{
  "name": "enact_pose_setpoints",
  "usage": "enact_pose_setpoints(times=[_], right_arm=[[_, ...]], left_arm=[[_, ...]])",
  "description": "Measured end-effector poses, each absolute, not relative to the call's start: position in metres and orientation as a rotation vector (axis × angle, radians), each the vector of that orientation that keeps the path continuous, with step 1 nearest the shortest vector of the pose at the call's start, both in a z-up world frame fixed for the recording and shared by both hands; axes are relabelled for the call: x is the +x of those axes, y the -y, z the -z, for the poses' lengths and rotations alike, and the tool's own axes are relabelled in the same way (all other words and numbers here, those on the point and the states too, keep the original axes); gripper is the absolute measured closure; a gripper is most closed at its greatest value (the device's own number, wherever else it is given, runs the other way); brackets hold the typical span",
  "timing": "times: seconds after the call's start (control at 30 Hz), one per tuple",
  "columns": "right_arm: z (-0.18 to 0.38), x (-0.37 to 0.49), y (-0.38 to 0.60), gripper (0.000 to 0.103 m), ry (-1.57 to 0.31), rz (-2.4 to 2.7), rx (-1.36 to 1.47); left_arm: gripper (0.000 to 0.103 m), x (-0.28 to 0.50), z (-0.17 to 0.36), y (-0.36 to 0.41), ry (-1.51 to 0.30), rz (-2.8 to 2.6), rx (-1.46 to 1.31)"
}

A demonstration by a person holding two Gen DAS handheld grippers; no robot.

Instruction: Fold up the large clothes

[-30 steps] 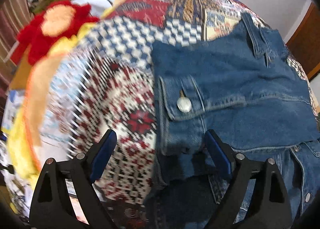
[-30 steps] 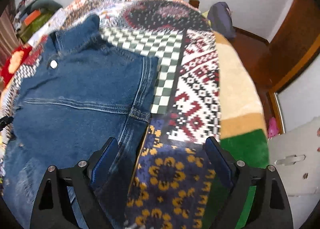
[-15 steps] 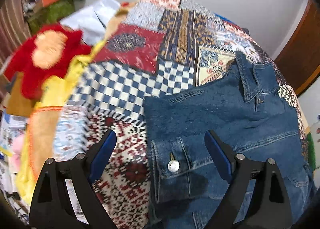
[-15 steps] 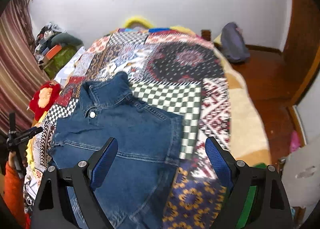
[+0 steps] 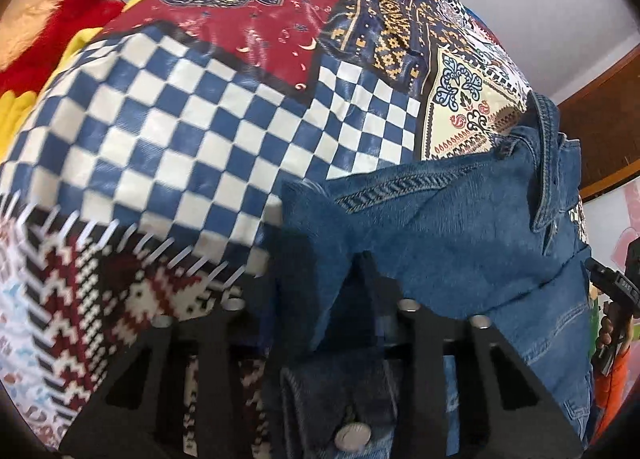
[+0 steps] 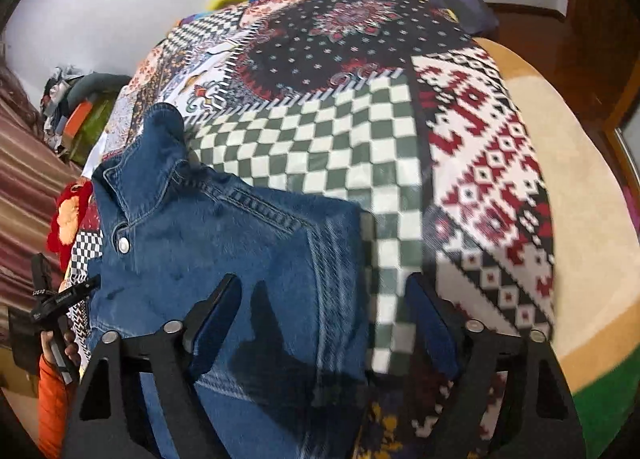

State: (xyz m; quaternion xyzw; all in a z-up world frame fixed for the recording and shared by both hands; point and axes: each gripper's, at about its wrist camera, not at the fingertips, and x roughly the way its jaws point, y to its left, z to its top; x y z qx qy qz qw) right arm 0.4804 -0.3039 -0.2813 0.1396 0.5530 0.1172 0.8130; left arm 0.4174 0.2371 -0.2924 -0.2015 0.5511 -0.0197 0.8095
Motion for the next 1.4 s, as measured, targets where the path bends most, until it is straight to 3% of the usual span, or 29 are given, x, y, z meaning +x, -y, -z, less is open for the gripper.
enact_pose_setpoints(times=[0.03, 0.1, 0.13, 0.23, 0.6, 0.97, 1.27, 1.37, 1.4], right_arm=[[0.282, 0.483, 0.301, 0.056, -1.183, -0.266, 0.299], [0.287, 0.487, 0.295, 0.068, -1.202, -0.27, 0.293], [0.284, 0.489, 0.293, 0.083, -1.191, -0.275, 0.283], [0.273, 0.501, 0.284, 0.088, -1.17, -0.31, 0.197], [0.199, 0.557, 0.251, 0.089, -0.92, -0.276, 0.012], [0.275, 0.588, 0.253, 0.086, -1.034, -0.195, -0.015], [0.284, 0.591, 0.261, 0.085, -1.068, -0.203, 0.035], [0.283, 0.587, 0.263, 0.081, -1.089, -0.181, 0.041], [0.282, 0.585, 0.261, 0.077, -1.092, -0.172, 0.033]], left_arm=[[0.081, 0.419, 0.293, -0.236, -1.176, 0.039, -0.432], [0.089, 0.423, 0.288, -0.229, -1.166, 0.017, -0.373], [0.092, 0.426, 0.283, -0.225, -1.153, -0.001, -0.323], [0.093, 0.431, 0.264, -0.208, -1.105, -0.065, -0.147], [0.093, 0.471, 0.207, -0.218, -0.946, -0.139, -0.026], [0.09, 0.493, 0.267, -0.223, -1.027, -0.161, -0.065], [0.088, 0.488, 0.269, -0.224, -1.038, -0.155, -0.089], [0.082, 0.48, 0.271, -0.223, -1.07, -0.154, -0.094], [0.075, 0.476, 0.274, -0.222, -1.102, -0.156, -0.091]])
